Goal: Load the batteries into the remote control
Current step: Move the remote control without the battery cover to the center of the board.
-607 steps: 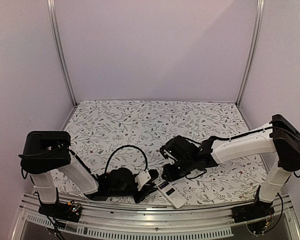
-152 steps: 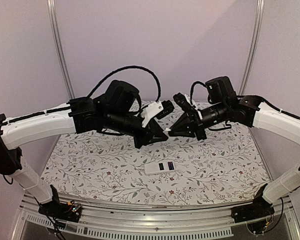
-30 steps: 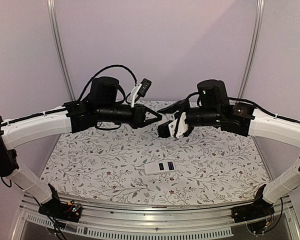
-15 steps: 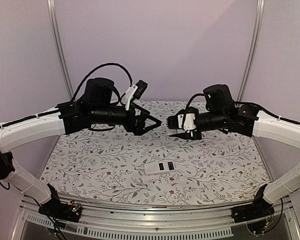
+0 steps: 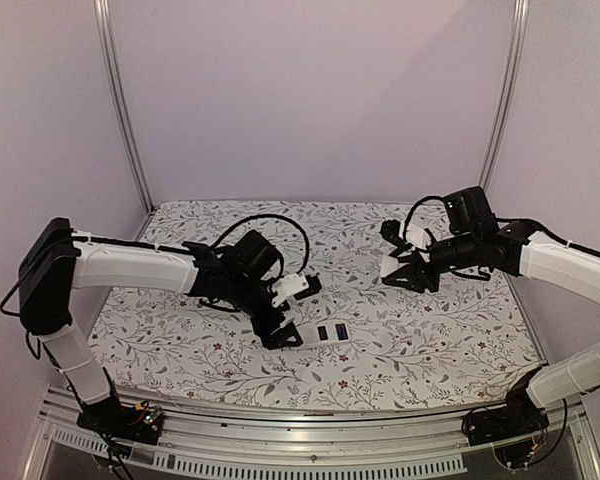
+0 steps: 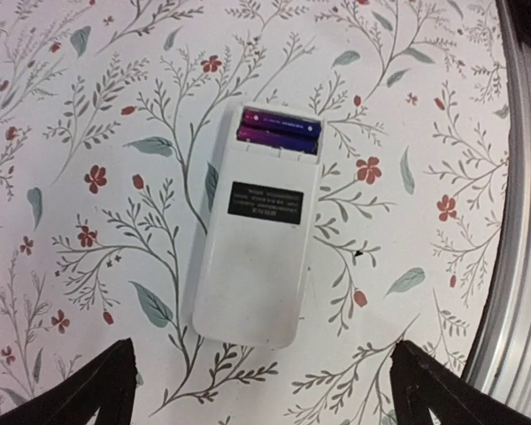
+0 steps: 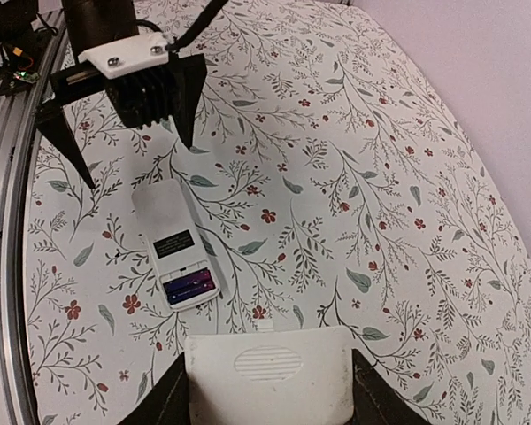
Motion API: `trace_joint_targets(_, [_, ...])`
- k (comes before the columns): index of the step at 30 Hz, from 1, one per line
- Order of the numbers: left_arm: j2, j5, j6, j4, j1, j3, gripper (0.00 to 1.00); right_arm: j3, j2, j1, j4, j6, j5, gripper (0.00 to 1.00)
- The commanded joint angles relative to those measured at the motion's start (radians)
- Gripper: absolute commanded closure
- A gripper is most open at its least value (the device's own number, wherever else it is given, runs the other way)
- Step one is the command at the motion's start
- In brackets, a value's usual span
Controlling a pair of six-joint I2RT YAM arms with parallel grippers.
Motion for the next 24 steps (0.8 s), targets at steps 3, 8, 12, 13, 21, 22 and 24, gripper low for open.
trace_joint_targets(3, [0.104,0.029,0.221,0.115,-0.050,0.010,0.00,-0.037,-0.029,-0.020,-0.007,0.064,-0.034,0.80])
trace_joint_targets(8, [0.227,-0.015,0.256,0.123,-0.063,0.038,0.00,-0.063,-0.047,-0.021,-0.005,0.059,-0.011,0.80])
trace_joint_targets(12, [0.277,-0.077,0.258,0.137,-0.064,0.067,0.00,-0.077,-0.081,-0.021,-0.003,0.056,-0.016,0.80])
trace_joint_targets(13, [0.284,-0.081,0.252,0.149,-0.063,0.070,0.00,-0.081,-0.087,-0.021,-0.003,0.055,-0.019,0.80])
trace_joint_targets(21, [0.335,0.021,0.233,0.122,-0.065,0.088,0.28,-0.095,-0.108,-0.021,-0.003,0.068,-0.031,0.81])
trace_joint_targets(22, [0.336,0.032,0.239,0.107,-0.065,0.084,0.34,-0.094,-0.109,-0.021,-0.003,0.070,-0.031,0.81])
trace_joint_targets(24, [0.333,0.038,0.254,0.088,-0.064,0.069,0.45,-0.094,-0.112,-0.021,-0.003,0.071,-0.034,0.81])
